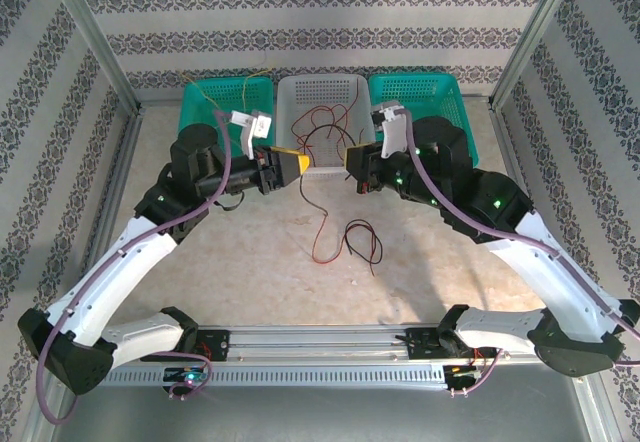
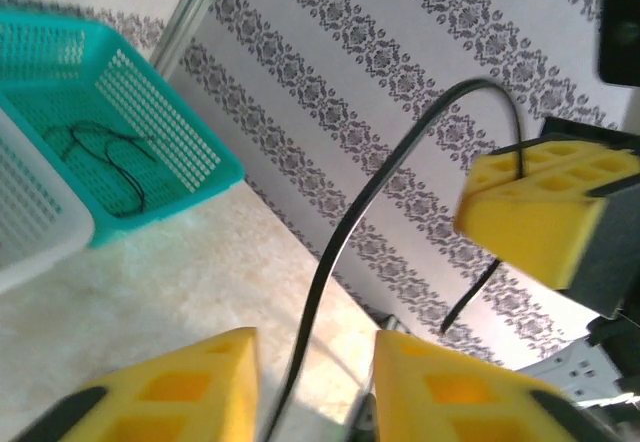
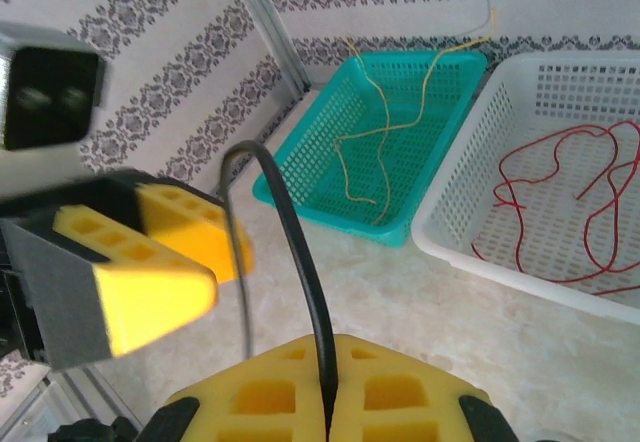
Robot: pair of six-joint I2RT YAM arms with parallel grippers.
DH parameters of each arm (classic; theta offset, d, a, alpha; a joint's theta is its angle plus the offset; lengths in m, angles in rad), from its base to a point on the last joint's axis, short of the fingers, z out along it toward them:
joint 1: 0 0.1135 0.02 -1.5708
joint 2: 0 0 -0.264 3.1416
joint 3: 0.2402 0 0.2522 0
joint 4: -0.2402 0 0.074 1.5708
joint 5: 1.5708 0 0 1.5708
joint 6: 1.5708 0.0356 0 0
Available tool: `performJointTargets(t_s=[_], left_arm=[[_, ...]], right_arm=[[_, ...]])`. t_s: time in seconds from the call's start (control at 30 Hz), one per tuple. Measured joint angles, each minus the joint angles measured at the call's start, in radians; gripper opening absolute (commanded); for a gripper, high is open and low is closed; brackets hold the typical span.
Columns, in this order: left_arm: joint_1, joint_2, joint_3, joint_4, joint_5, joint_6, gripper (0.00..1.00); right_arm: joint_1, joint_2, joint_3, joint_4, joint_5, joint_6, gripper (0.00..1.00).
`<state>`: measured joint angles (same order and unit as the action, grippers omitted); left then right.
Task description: Untangle the cables
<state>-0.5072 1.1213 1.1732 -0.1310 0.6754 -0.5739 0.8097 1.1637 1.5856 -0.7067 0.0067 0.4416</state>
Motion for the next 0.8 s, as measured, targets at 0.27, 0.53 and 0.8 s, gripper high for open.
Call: performJointTargets(t_s=[0.27,0.53,0.8], left_arm=[[0.002,0.003,-0.158,0.190,0.032,-0.103,0.58],[-0.071,0.012,-0.255,0.333,0.017,-0.162,0.60],[-0.108,0.085,-0.430,0.491,-0.082,-0.202,0.65]], right_arm=[[0.000,0.004,0.126,0.007,0.000,-0.001,0.00],[0.000,0.045,0.217,0.031,0.001,-0.001,0.00],[0.000,0.063,0.304,0.058,0.007,-0.001,0.00]])
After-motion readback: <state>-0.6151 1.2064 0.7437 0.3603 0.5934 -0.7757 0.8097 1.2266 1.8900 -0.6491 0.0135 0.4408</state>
